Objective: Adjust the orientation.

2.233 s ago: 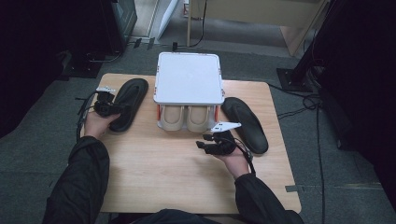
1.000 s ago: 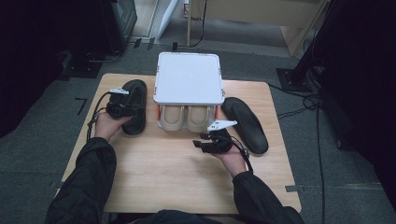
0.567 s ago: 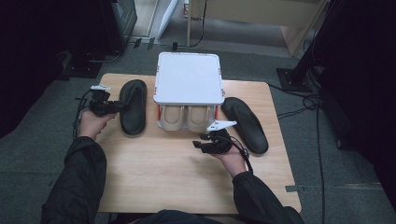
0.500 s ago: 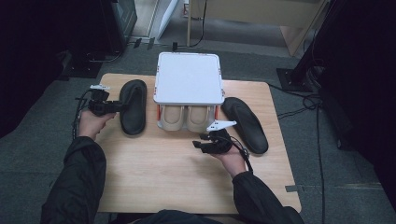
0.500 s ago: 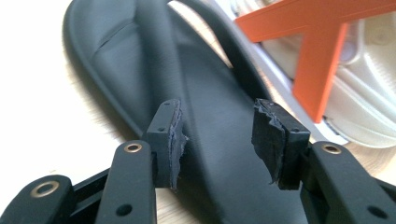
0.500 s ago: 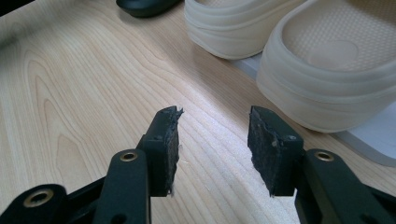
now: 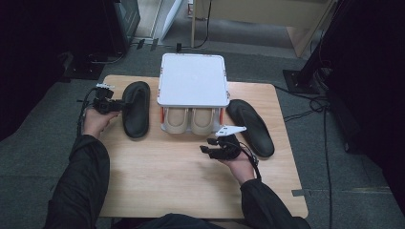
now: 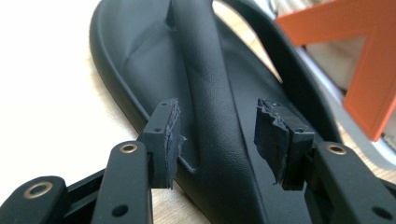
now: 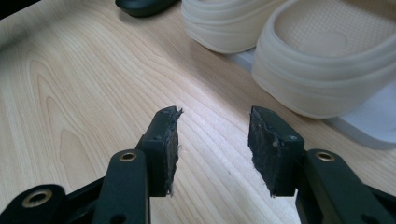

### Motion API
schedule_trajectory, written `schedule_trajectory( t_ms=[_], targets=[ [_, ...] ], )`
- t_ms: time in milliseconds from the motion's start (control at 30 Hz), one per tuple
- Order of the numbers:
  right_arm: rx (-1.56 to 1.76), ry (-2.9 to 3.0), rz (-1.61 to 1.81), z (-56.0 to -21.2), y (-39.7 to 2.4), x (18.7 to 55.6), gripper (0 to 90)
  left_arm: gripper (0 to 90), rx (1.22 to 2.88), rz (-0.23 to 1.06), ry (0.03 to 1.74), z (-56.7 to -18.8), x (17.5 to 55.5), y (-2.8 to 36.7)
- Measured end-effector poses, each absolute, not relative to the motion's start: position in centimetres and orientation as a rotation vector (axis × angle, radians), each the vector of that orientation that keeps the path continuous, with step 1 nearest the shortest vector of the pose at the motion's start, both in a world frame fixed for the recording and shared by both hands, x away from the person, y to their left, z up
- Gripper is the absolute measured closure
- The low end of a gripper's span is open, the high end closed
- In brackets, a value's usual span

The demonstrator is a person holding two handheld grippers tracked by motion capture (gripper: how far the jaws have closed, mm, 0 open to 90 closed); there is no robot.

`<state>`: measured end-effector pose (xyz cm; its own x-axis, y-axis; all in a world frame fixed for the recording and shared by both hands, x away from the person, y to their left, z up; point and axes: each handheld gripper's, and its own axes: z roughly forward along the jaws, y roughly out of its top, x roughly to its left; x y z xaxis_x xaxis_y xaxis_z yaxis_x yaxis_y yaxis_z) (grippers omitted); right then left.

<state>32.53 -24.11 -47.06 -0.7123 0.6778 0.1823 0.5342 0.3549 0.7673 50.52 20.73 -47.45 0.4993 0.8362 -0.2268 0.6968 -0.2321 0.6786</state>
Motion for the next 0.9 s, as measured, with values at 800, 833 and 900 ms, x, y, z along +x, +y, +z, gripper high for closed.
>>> schedule_trajectory(
  t_ms=[800, 833, 900],
  targets=[
    [1.134, 2.429, 1.29, -47.3, -24.7, 32.5, 52.3, 67.1, 1.965, 0.191, 1.309, -48.8, 51.5, 19.8],
    [1.134, 2.428, 1.292, -47.3, -24.7, 32.5, 52.3, 67.7, 1.967, 0.191, 1.312, -48.7, 51.5, 19.9],
    [1.132, 2.427, 1.294, -47.3, -24.7, 32.5, 52.3, 68.0, 1.957, 0.184, 1.318, -48.5, 51.5, 19.9]
  ],
)
